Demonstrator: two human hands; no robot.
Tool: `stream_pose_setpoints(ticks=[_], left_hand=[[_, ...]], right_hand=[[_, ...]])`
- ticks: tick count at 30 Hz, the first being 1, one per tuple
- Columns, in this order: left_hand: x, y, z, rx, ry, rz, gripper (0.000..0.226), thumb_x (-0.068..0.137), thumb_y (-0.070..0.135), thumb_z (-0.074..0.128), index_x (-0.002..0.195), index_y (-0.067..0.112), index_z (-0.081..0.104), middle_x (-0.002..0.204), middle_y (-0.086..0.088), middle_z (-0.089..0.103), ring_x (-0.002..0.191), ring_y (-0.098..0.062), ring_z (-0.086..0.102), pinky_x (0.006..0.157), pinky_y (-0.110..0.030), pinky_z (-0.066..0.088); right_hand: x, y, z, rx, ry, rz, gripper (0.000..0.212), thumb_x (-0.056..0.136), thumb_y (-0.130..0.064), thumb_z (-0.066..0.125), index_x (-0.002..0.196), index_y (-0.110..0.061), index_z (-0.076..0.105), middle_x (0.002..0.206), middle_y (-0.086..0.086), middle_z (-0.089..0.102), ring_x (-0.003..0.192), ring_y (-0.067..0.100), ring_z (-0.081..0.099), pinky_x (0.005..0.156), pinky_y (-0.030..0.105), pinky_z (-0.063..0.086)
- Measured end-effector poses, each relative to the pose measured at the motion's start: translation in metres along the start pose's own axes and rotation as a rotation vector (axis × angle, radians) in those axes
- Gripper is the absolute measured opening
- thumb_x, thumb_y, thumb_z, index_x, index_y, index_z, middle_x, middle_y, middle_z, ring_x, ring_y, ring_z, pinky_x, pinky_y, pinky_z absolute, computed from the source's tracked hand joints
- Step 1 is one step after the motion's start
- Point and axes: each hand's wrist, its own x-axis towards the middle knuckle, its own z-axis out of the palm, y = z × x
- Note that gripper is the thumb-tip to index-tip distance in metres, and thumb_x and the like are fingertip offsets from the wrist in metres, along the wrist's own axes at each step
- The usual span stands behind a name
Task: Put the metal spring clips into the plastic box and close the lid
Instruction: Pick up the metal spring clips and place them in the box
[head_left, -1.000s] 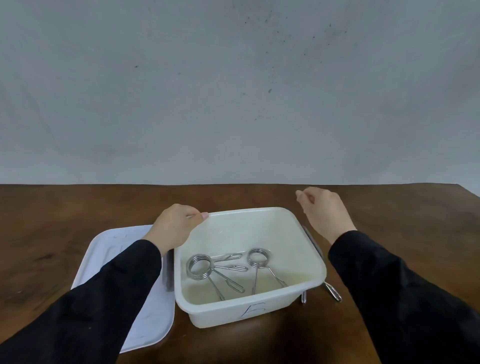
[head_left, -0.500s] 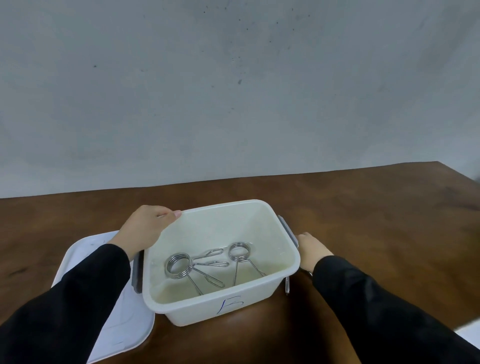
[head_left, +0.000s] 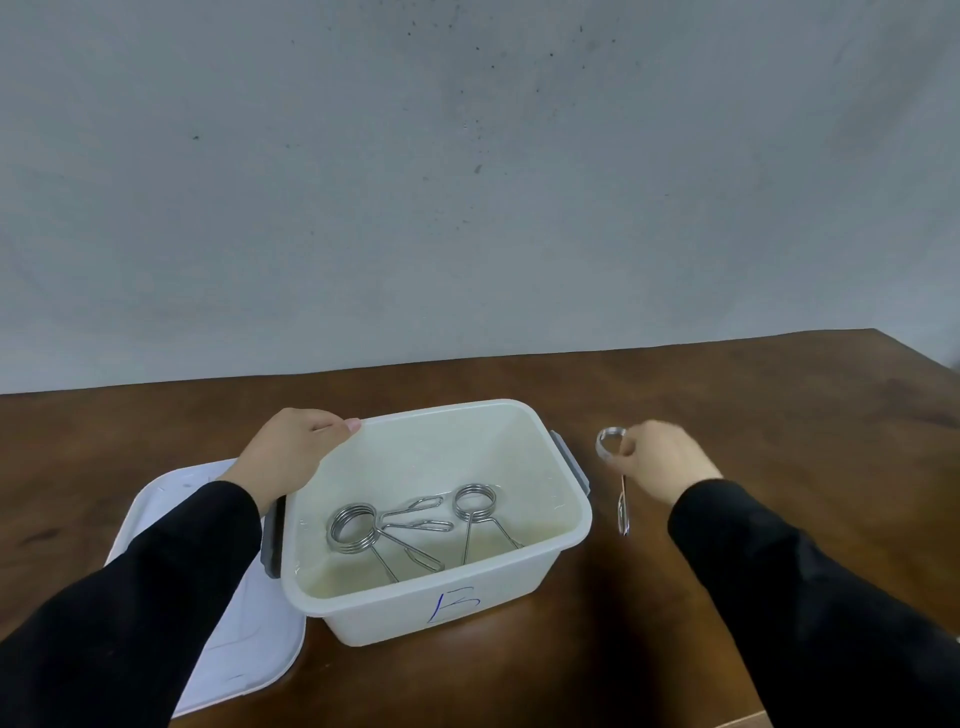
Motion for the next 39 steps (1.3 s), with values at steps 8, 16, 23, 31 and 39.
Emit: stream_pose_setpoints(ticks=[8,16,23,31,39], left_hand=[[-0.002,0.003,0.002,-0.008,0.024,-0.026,0.032,0.092,0.048,0.062,0.084,0.021,0.077,0.091,-0.021,0.073,0.069,-0.019,0.052,0.064,-0.03,0.04],[-0.002,0.0,0.002,-0.05,0.017,-0.048,0.034,0.09,0.051,0.063,0.085,0.021,0.077,0.078,-0.006,0.064,0.068,-0.019,0.051,0.062,-0.03,0.039],[-0.006,0.005,0.002,-0.07,0.041,-0.035,0.035,0.093,0.047,0.063,0.091,0.015,0.078,0.085,-0.018,0.071,0.064,-0.018,0.05,0.059,-0.028,0.038],[-0.007,0.005,0.002,-0.068,0.052,-0.039,0.036,0.093,0.046,0.062,0.097,0.014,0.078,0.082,-0.004,0.069,0.057,-0.01,0.048,0.054,-0.025,0.037],[-0.006,0.006,0.001,-0.053,0.039,-0.05,0.036,0.094,0.045,0.062,0.096,0.011,0.076,0.066,0.007,0.057,0.053,-0.008,0.044,0.051,-0.025,0.034]], right_hand=[[-0.047,-0.091,-0.118,0.203,0.144,-0.318,0.022,0.084,-0.043,0.071,0.072,-0.024,0.068,0.068,-0.003,0.06,0.055,0.013,0.052,0.05,0.028,0.037],[-0.034,-0.162,-0.011,-0.129,-0.216,-0.404,0.024,0.085,-0.028,0.062,0.078,-0.006,0.068,0.072,0.005,0.063,0.07,0.025,0.06,0.063,0.031,0.046],[-0.009,-0.163,0.049,-0.217,-0.291,-0.327,0.027,0.083,-0.025,0.069,0.068,-0.015,0.048,0.061,-0.002,0.048,0.072,0.026,0.055,0.068,0.03,0.043],[-0.007,-0.16,0.066,-0.329,-0.273,-0.336,0.029,0.086,-0.037,0.07,0.081,-0.013,0.053,0.064,-0.002,0.048,0.074,0.025,0.056,0.068,0.03,0.043],[-0.009,-0.156,0.061,-0.308,-0.277,-0.335,0.036,0.086,-0.05,0.065,0.086,-0.015,0.056,0.08,0.0,0.06,0.076,0.023,0.056,0.071,0.031,0.042]])
